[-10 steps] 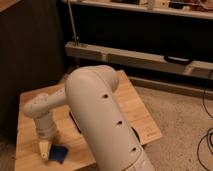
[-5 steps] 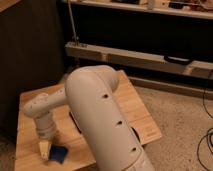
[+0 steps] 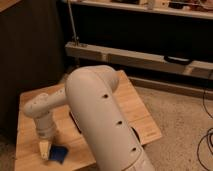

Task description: Push the eraser across the table

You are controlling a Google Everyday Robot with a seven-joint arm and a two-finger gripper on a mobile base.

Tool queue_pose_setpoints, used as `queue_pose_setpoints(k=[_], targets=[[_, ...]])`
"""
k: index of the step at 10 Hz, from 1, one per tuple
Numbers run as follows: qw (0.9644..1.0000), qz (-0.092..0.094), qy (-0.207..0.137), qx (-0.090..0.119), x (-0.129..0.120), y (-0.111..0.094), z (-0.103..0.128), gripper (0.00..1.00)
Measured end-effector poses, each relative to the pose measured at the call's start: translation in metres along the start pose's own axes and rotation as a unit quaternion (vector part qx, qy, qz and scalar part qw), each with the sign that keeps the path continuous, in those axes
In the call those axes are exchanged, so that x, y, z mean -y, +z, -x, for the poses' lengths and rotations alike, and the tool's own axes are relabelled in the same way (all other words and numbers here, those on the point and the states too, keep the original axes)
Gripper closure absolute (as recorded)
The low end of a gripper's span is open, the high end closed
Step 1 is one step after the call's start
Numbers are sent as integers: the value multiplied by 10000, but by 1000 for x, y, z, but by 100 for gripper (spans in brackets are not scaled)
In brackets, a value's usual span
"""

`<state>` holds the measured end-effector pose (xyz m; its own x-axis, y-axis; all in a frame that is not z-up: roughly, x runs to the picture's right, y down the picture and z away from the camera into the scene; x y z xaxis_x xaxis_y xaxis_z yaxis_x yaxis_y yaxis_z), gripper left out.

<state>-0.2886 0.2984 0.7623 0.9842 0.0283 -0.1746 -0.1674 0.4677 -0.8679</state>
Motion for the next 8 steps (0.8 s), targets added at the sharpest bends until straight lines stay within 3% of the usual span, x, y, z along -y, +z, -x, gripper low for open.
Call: queue_pose_setpoints(k=[5,6,8], targets=[[9999,17,108,46,7,-2,-8,20],[9996,35,255,104,18,-4,-20,20],[9960,98,829,328,56,-13,-69,20]])
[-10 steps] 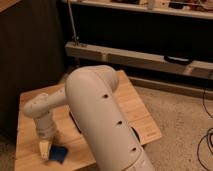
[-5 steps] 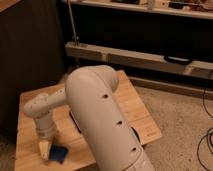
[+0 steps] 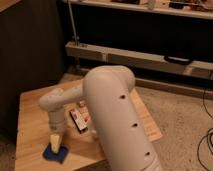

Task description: Push the eraser across the table

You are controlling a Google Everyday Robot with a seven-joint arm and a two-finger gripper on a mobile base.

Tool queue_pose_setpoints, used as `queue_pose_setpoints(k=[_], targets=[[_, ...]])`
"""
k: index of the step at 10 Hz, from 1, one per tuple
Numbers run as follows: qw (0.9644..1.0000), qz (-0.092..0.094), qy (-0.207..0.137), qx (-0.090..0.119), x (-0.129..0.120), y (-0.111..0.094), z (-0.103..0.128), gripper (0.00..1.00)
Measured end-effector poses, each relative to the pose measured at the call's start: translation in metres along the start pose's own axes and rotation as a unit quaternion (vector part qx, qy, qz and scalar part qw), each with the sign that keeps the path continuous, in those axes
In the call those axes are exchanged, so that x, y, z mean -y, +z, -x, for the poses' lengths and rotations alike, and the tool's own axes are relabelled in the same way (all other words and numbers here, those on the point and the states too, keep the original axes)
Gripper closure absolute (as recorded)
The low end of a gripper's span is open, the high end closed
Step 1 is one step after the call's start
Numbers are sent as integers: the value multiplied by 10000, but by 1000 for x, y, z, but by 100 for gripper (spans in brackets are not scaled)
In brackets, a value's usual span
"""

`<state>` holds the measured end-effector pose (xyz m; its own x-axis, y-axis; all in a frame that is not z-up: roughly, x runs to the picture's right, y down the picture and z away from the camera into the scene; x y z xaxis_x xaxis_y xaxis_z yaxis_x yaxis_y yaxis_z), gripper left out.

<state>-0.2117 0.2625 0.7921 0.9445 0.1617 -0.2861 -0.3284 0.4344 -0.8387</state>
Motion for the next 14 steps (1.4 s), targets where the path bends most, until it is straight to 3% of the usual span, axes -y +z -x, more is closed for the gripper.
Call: queue_pose_setpoints(k=[2,14], targets=[[9998,-16,213,33,20,-4,-19,20],[9998,23,181,68,15,-6,-14,20]])
